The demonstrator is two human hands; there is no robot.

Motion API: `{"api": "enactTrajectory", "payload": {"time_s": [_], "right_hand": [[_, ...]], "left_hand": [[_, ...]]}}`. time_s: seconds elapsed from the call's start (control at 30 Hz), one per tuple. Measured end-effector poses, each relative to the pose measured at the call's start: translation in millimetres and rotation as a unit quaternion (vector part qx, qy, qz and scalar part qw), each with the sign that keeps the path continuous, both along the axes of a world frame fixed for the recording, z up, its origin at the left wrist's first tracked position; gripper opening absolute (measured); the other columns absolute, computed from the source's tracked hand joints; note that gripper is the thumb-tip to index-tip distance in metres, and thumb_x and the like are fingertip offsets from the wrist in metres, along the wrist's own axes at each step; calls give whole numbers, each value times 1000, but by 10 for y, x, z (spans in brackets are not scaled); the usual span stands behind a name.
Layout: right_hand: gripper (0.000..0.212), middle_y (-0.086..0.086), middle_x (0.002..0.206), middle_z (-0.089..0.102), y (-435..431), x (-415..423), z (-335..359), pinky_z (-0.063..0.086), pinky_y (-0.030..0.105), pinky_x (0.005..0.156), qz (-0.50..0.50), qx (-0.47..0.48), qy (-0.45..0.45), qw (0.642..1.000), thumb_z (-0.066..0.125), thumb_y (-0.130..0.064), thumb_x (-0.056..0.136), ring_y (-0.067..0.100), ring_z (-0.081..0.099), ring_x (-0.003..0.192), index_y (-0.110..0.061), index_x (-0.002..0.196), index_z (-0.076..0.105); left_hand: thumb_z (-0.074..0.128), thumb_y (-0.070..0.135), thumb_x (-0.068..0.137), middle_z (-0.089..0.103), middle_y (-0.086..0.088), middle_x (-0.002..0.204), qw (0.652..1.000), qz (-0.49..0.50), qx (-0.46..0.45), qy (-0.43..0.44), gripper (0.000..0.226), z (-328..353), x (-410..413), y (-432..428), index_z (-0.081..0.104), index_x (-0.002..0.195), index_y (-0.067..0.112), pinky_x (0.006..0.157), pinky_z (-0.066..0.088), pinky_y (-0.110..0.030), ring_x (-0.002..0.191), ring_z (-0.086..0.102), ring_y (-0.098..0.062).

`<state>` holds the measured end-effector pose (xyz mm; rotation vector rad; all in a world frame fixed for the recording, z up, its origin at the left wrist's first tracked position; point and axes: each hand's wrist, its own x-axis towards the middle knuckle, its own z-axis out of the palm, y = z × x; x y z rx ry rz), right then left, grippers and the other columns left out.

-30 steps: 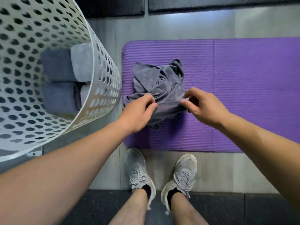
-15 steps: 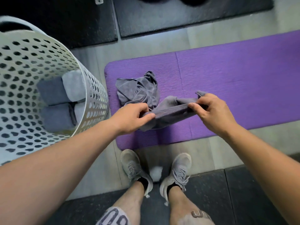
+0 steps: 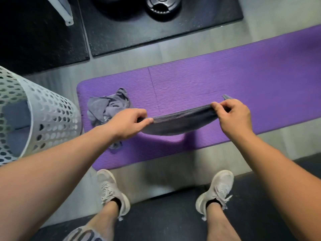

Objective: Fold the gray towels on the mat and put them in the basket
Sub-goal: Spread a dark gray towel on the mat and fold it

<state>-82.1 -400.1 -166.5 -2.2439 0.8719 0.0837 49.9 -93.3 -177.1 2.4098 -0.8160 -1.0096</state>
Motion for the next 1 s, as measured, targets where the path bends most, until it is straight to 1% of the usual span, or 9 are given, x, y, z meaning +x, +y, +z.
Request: {"api": "enactTrajectory", "payload": {"time_s": [0.13, 0.23, 0.3, 0.43, 0.6, 0.73, 0.87, 0.93, 1.0], "right_hand": [[28, 5, 97, 70, -921, -137, -167, 42, 30, 80, -20, 15, 8, 1000, 63, -44, 95, 21, 63, 98, -24, 77, 69], [30, 7, 91, 68, -1656, -202, -246, 39, 29, 75, -40, 6, 2, 999, 63, -45, 95, 25, 62, 89, -23, 75, 66], [33, 8, 87, 69, -2104, -219, -280, 45, 33, 76, -63, -7, -8, 998, 62, -46, 95, 29, 63, 92, -21, 73, 64], [40, 1, 76, 60, -2738, -180, -345, 39, 33, 69, -140, -32, -6, 990, 58, -49, 96, 22, 54, 76, -13, 78, 60], [39, 2, 71, 56, -3175, -167, -487, 33, 32, 65, -110, -14, 15, 994, 59, -45, 97, 23, 51, 72, -12, 76, 60], [26, -5, 76, 61, -3531, -168, -756, 44, 31, 73, -78, 24, 55, 995, 63, -41, 94, 20, 60, 81, -16, 85, 66], [26, -4, 87, 72, -3971, -197, -1274, 57, 44, 85, -113, 63, 47, 991, 60, -53, 73, 20, 71, 86, -29, 83, 63], [15, -4, 86, 73, -4133, -170, -1537, 59, 47, 84, -102, 104, 47, 988, 57, -42, 72, 18, 73, 83, -33, 83, 63], [14, 0, 91, 72, -4214, -106, -1721, 60, 49, 84, -72, 139, 31, 987, 56, -19, 86, 16, 74, 77, -30, 91, 61]], "left_hand": [[54, 47, 100, 56, 5, 67, 998, 10, 53, -12, 36, -125, -226, -791, 56, 84, 15, 65, 47, -37, 64, 56, -21], [45, 62, 93, 54, 1, 69, 998, 12, 66, -21, 46, -302, -346, -1323, 50, 83, 17, 65, 45, -39, 69, 54, -29], [42, 64, 91, 51, 1, 67, 998, 28, 54, -19, 47, -396, -409, -1712, 45, 78, 18, 63, 40, -39, 69, 53, -30], [54, 32, 104, 47, -1, 67, 991, 130, -9, 2, 34, -452, -488, -2600, 50, 81, 8, 61, 25, -34, 68, 43, -24], [52, 37, 104, 49, 2, 72, 983, 173, -56, 35, 34, -634, -385, -3528, 51, 85, 9, 63, 30, -34, 69, 42, -17], [51, 41, 104, 55, -2, 76, 982, 181, -35, 33, 36, -919, -190, -3971, 53, 87, 8, 68, 34, -36, 76, 49, -24], [52, 39, 103, 55, -6, 78, 980, 200, 14, 4, 34, -1330, -93, -4223, 49, 83, 12, 70, 36, -39, 79, 51, -29], [57, 35, 100, 60, -10, 94, 980, 182, 85, -7, 23, -1567, -73, -4312, 51, 95, 14, 77, 42, -40, 93, 57, -33], [69, 32, 89, 54, -17, 129, 982, 112, 150, -7, 45, -1759, -93, -4491, 49, 126, 15, 98, 45, -46, 121, 52, -38]]}}
